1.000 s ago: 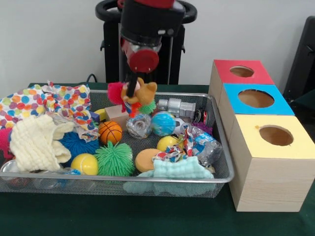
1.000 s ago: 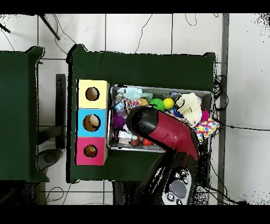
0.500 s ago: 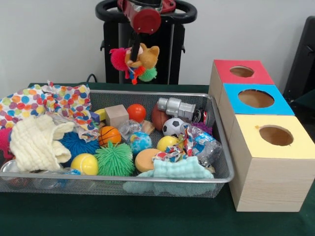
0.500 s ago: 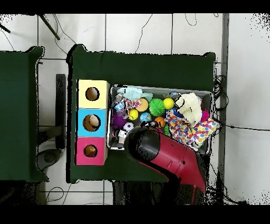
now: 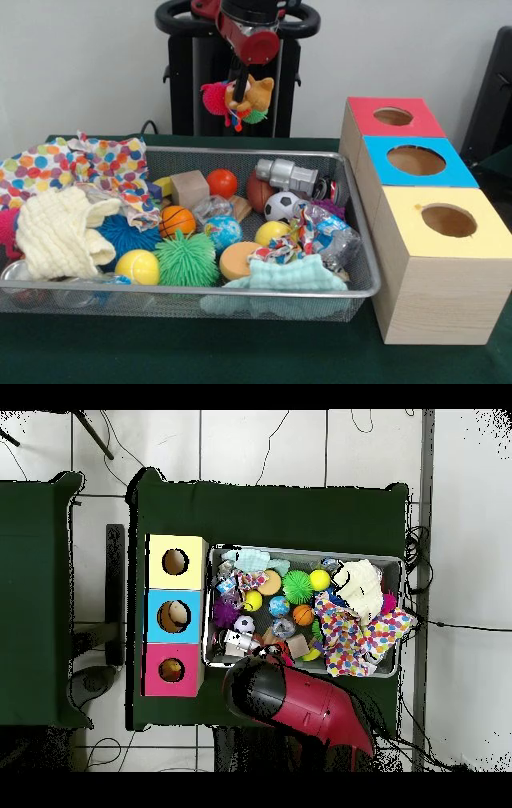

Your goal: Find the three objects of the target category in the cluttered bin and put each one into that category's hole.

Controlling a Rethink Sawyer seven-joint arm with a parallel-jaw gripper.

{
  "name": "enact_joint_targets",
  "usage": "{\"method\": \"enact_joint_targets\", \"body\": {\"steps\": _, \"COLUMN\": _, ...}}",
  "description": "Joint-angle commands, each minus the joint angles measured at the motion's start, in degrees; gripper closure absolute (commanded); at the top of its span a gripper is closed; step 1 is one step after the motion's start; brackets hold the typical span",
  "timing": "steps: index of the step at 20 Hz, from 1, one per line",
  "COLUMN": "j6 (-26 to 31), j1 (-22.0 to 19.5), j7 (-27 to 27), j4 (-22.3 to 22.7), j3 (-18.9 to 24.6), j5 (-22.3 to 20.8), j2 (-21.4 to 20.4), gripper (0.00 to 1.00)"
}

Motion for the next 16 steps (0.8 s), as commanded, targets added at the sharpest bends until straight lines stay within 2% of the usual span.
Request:
{"method": "enact_joint_targets", "body": {"steps": 1, "j6": -4.27, "j1": -4.50, "j7": -8.03, "j4": -0.11, "j3": 9.28, "j5": -5.67, "j2": 3.39, "gripper": 1.00}}
{"method": "enact_joint_targets", "body": {"steps": 10, "j6": -2.16, "j1": -7.22, "j7": -6.57, "j4": -14.86, "j3": 11.63, "j5": -9.47, "j2": 14.19, "gripper": 1.00}}
{"method": "enact_joint_targets", "body": {"steps": 16, "j6": -4.41, "j1": -6.76, "j7": -3.31, "j4": -18.04, "j3": 11.24, "j5": -10.83, "j2": 17.30, "gripper": 1.00}}
